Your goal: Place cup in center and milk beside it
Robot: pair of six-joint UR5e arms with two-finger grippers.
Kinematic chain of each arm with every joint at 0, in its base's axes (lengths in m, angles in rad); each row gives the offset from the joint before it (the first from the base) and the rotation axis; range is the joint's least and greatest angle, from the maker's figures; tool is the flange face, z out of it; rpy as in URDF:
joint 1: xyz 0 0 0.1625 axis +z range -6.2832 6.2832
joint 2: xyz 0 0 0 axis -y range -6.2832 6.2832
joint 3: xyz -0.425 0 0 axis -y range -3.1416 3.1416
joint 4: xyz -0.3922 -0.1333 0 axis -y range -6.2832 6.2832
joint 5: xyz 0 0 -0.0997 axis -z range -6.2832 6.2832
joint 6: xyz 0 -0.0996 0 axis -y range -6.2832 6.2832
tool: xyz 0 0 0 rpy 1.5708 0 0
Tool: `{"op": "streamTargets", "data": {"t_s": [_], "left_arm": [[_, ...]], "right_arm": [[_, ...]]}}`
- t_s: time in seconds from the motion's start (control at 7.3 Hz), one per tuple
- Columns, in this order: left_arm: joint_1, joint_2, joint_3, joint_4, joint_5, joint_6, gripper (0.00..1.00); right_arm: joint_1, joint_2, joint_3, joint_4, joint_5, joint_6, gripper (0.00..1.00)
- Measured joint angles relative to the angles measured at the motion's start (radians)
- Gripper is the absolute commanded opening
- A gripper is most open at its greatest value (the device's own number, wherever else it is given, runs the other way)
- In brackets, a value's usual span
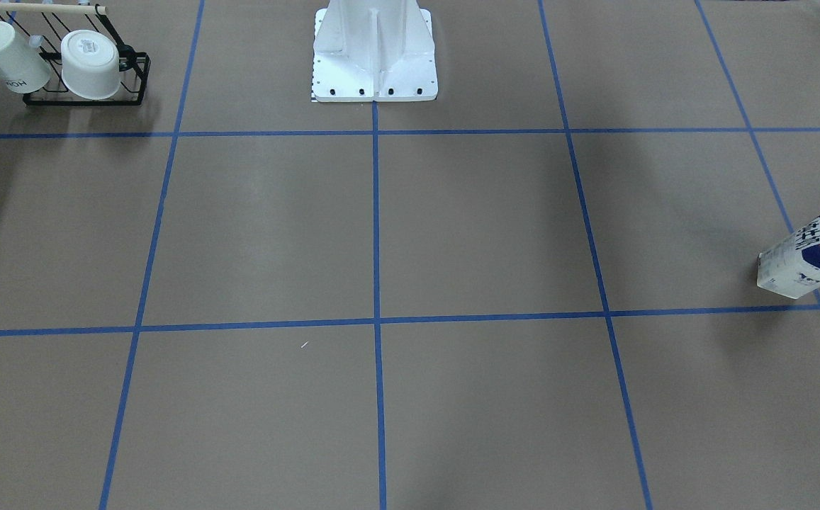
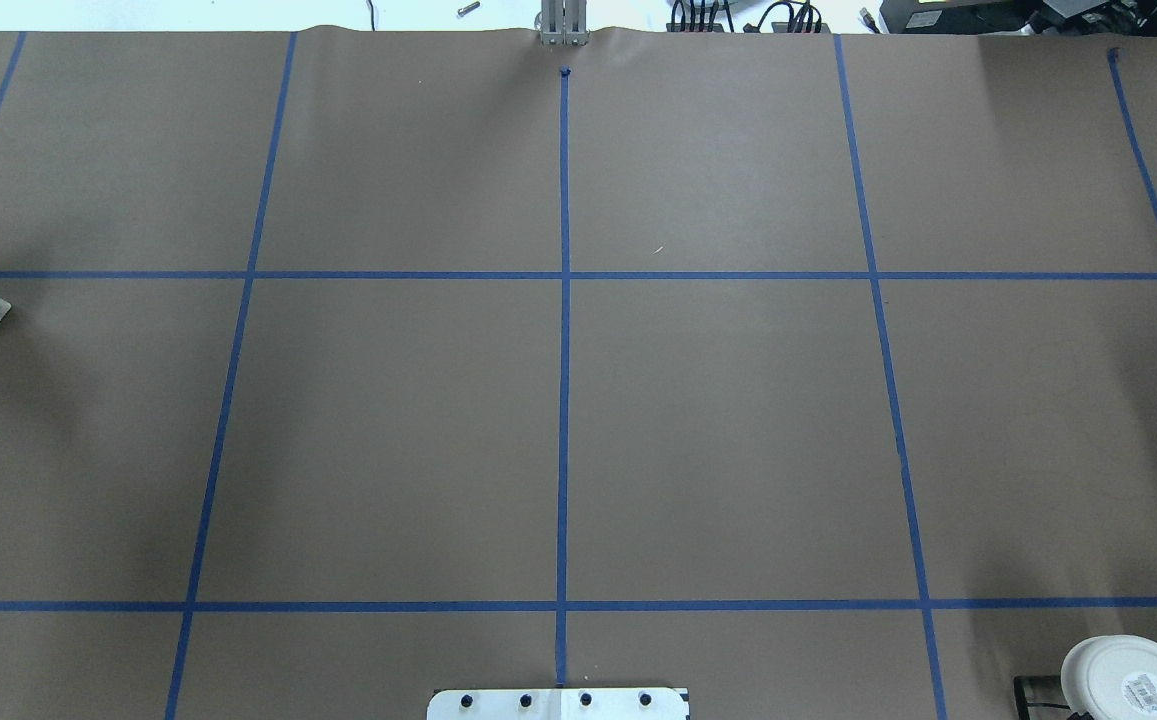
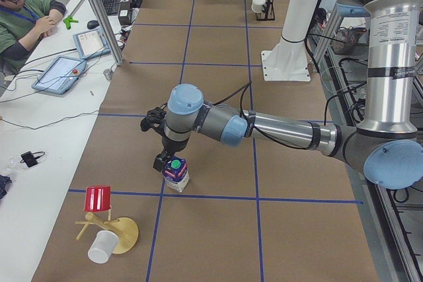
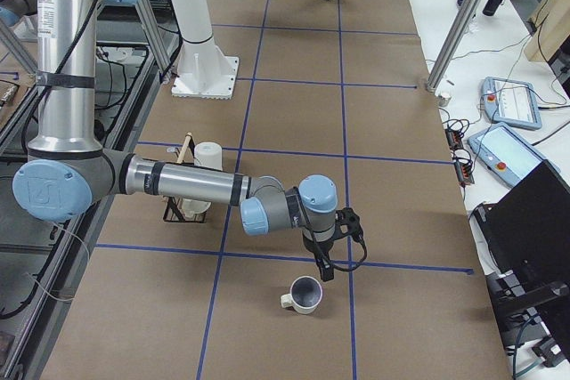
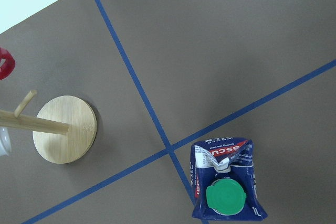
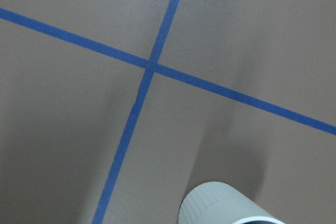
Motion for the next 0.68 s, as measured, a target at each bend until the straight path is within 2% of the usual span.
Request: {"op": "streamTargets", "data": {"t_s": [0.14,0.27,0.41,0.68], "left_arm": [[0.000,-0.001,-0.001,-0.004,0.000,0.000,0.99],[0.000,-0.003,0.001,-0.010,0.000,0.000,0.99],[0.000,-0.006,0.002,-0.014,0.000,-0.001,0.99],[0.000,-0.007,0.005,-0.019,0.000,0.000,0.99]], "right_arm": [[-0.001,-0.015,-0.004,0.000,-0.001,0.000,0.38],[-0.004,-0.027,-0.006,0.000,-0.002,-0.001,0.05],[-0.008,-0.034,-0.009,0.001,-0.003,-0.003,0.00],[-0.024,-0.039,-0.014,0.001,-0.009,-0.006,0.00]]}}
